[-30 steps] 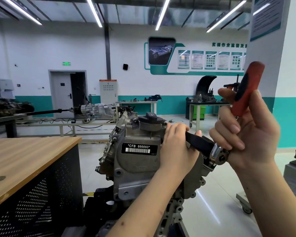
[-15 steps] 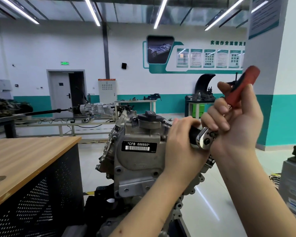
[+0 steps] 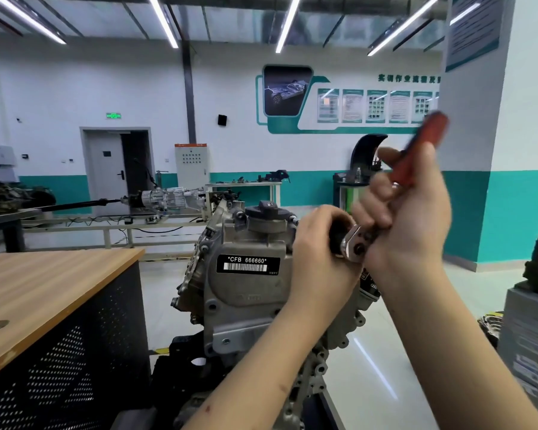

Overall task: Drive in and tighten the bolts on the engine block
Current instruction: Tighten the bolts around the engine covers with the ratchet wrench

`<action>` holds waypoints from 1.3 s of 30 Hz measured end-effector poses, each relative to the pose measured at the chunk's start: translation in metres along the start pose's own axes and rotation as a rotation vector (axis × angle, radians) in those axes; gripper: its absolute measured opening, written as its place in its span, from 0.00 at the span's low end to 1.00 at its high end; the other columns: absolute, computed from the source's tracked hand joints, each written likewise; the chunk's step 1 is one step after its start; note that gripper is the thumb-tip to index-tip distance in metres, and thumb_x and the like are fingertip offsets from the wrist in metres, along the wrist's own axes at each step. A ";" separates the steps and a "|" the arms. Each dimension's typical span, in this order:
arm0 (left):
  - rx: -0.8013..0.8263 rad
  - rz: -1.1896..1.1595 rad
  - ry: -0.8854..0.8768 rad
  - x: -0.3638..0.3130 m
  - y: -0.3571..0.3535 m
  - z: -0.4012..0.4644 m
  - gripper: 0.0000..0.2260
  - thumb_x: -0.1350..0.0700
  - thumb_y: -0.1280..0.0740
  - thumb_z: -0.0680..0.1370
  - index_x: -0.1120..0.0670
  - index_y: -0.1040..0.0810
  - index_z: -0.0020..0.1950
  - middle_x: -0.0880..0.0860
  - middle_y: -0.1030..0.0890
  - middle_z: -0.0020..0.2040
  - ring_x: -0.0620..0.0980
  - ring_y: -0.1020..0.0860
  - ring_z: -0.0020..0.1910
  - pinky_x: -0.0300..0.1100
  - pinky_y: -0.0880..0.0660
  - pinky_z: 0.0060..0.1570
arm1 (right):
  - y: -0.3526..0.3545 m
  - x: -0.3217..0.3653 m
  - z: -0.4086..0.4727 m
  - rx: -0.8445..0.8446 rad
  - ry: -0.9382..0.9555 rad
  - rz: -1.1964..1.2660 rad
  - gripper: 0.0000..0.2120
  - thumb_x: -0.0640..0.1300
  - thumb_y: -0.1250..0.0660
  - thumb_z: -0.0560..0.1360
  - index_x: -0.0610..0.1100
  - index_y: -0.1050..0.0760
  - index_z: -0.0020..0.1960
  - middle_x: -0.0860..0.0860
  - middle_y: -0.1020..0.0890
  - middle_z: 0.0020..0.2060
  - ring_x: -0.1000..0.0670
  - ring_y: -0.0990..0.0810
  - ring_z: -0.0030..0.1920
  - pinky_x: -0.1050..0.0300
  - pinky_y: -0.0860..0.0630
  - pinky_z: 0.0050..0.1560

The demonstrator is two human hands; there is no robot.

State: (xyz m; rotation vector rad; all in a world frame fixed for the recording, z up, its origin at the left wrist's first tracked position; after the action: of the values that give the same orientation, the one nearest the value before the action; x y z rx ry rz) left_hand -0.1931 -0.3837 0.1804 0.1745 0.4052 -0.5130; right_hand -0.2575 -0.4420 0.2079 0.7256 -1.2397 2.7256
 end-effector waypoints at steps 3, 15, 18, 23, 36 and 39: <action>-0.017 0.076 -0.022 -0.005 -0.003 0.000 0.03 0.65 0.34 0.67 0.63 0.25 0.40 0.57 0.23 0.38 0.55 0.27 0.40 0.43 0.32 0.40 | 0.019 0.002 -0.002 -0.170 0.036 0.186 0.17 0.52 0.47 0.80 0.43 0.30 0.39 0.54 0.36 0.19 0.57 0.42 0.16 0.68 0.42 0.18; 0.466 0.133 0.059 0.002 -0.024 0.013 0.11 0.64 0.33 0.72 0.59 0.25 0.53 0.55 0.23 0.45 0.46 0.28 0.46 0.34 0.27 0.53 | -0.036 -0.003 -0.021 0.490 0.135 -0.685 0.06 0.38 0.37 0.75 0.44 0.26 0.51 0.54 0.27 0.24 0.55 0.32 0.20 0.67 0.35 0.22; 0.241 -0.066 0.185 0.011 -0.007 0.017 0.13 0.66 0.30 0.66 0.50 0.26 0.42 0.48 0.21 0.40 0.44 0.26 0.43 0.36 0.26 0.50 | 0.005 0.008 -0.006 -0.012 0.190 -0.208 0.04 0.40 0.43 0.80 0.45 0.30 0.48 0.53 0.28 0.22 0.54 0.32 0.19 0.64 0.33 0.24; 0.303 0.109 0.079 0.011 -0.022 0.013 0.07 0.67 0.34 0.69 0.60 0.25 0.45 0.57 0.21 0.45 0.58 0.25 0.48 0.47 0.28 0.48 | 0.026 0.001 -0.007 -0.166 0.199 -0.123 0.07 0.44 0.46 0.82 0.47 0.32 0.48 0.52 0.28 0.20 0.52 0.31 0.20 0.64 0.31 0.25; 0.500 -0.016 0.175 0.017 -0.011 0.020 0.09 0.65 0.31 0.68 0.53 0.27 0.38 0.44 0.23 0.33 0.40 0.28 0.35 0.33 0.30 0.36 | -0.007 -0.008 -0.005 0.078 0.167 -0.262 0.11 0.40 0.43 0.80 0.42 0.31 0.40 0.54 0.34 0.16 0.56 0.36 0.16 0.66 0.38 0.22; 0.447 0.184 0.075 0.010 -0.014 0.024 0.04 0.62 0.33 0.71 0.54 0.26 0.41 0.50 0.21 0.38 0.47 0.26 0.39 0.30 0.34 0.35 | 0.013 -0.011 -0.006 -0.124 0.157 0.008 0.12 0.43 0.49 0.82 0.42 0.36 0.40 0.55 0.34 0.17 0.55 0.36 0.16 0.66 0.37 0.21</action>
State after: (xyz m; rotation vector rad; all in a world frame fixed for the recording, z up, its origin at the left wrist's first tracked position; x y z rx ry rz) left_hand -0.1842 -0.4067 0.1965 0.6575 0.3387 -0.4098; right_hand -0.2536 -0.4450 0.1910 0.4853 -1.3621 2.6247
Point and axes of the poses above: each hand's wrist, its own z-axis towards the middle knuckle, its own y-axis out of the back of the hand, x = y × z, the point moved 9 cm from there along z, towards the middle knuckle
